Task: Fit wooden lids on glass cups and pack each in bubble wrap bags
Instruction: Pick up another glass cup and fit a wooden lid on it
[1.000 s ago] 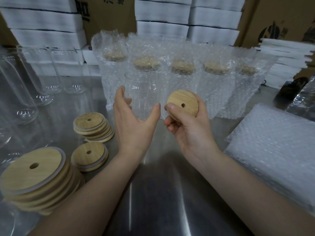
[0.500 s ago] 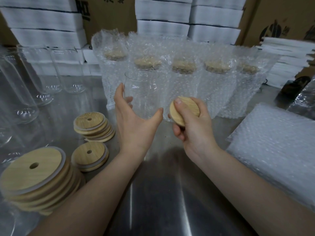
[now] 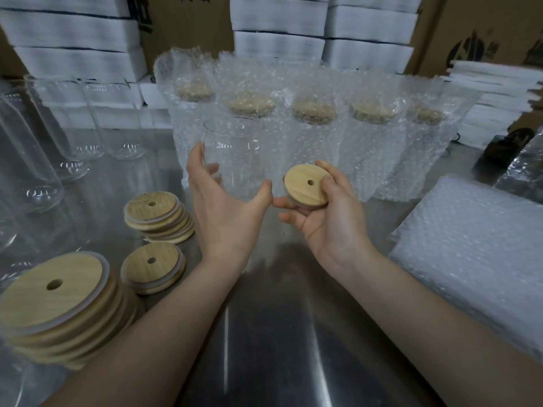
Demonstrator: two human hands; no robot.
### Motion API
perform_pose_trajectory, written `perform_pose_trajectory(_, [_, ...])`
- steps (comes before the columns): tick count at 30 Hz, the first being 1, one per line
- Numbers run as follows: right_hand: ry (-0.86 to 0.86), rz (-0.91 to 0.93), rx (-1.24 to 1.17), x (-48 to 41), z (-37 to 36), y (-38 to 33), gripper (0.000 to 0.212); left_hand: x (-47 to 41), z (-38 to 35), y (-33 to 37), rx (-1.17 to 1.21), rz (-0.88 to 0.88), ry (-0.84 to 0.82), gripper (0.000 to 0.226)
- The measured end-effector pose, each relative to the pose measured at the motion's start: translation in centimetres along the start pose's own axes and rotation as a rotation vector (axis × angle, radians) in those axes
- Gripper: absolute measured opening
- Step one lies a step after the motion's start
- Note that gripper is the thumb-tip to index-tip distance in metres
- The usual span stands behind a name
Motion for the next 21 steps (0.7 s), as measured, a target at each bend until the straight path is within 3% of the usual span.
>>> perform_pose_trajectory(10, [-0.079, 0.038, 0.039, -0.1, -1.2, 0.0, 0.053, -0.3, 0.8, -0.1, -0.007, 0.011, 0.054, 0.098])
perform_pose_trajectory(21, [0.028, 0.104, 0.174, 0.2, -0.3, -1.0, 0.053, -0.3, 0.8, -0.1, -0.010, 0.030, 0.047, 0.098])
Point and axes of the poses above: each hand's wrist, its own x-axis away from the middle knuckle, its own z-axis out of the back of the hand, y = z × x, the point moved 8 cm from there along -x, towards the middle knuckle, and after that the axes turned 6 degrees about -y, right-handed, at the moved point
